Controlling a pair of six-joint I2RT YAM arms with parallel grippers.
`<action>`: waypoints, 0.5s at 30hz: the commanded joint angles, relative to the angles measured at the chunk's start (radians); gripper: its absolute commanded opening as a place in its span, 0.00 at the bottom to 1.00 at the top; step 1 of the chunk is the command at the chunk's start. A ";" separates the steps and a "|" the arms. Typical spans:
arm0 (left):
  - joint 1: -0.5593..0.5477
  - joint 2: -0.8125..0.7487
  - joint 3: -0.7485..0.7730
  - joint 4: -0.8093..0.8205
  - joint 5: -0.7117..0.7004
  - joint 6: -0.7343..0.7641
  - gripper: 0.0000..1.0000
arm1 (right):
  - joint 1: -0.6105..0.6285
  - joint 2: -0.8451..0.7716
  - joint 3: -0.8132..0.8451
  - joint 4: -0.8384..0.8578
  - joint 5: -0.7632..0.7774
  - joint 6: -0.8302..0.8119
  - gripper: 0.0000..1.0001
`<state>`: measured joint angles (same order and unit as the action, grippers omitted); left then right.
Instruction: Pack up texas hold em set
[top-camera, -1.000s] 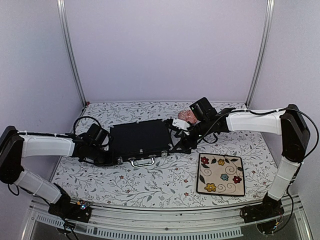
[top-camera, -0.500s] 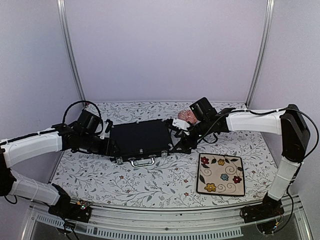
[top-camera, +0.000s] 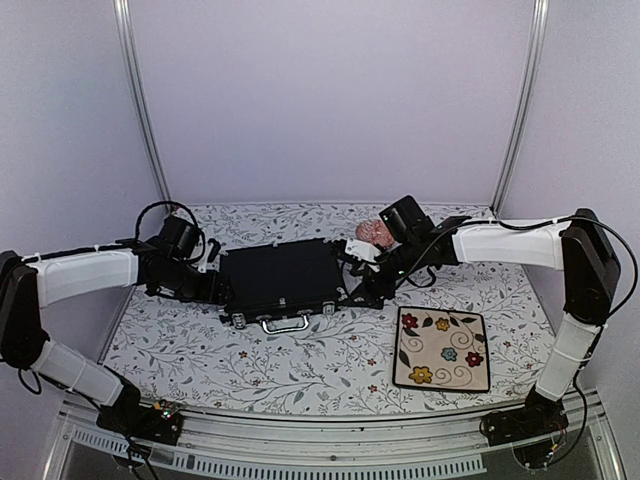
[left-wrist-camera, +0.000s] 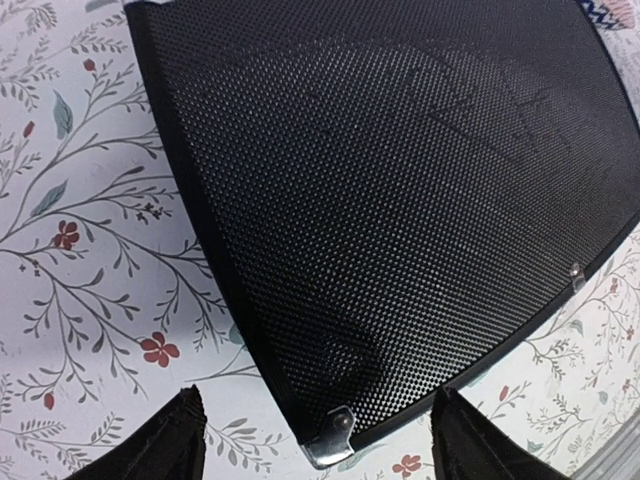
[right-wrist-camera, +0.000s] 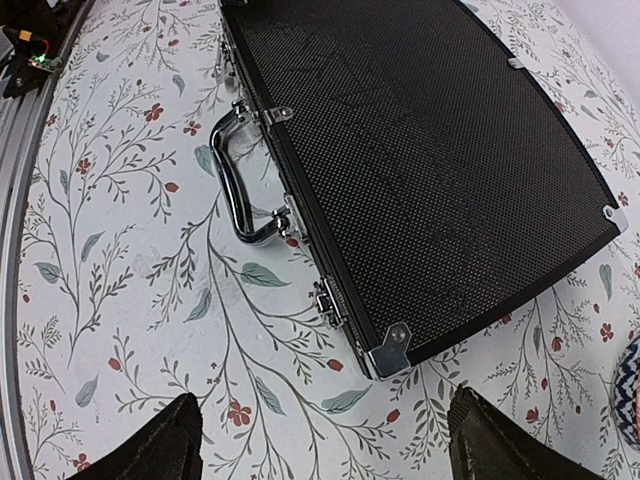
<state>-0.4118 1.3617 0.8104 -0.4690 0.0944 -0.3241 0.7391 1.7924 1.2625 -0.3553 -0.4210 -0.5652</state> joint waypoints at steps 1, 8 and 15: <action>0.008 0.056 -0.005 0.041 0.080 0.010 0.78 | 0.000 -0.032 -0.010 -0.011 -0.002 -0.009 0.85; 0.006 0.085 -0.036 0.100 0.186 -0.009 0.77 | 0.001 -0.018 -0.004 -0.012 -0.016 -0.007 0.85; -0.072 0.093 -0.015 0.147 0.241 0.010 0.76 | 0.001 -0.006 -0.003 -0.012 -0.023 -0.005 0.85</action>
<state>-0.4194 1.4418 0.7841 -0.4023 0.2424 -0.3302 0.7391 1.7924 1.2625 -0.3569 -0.4244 -0.5652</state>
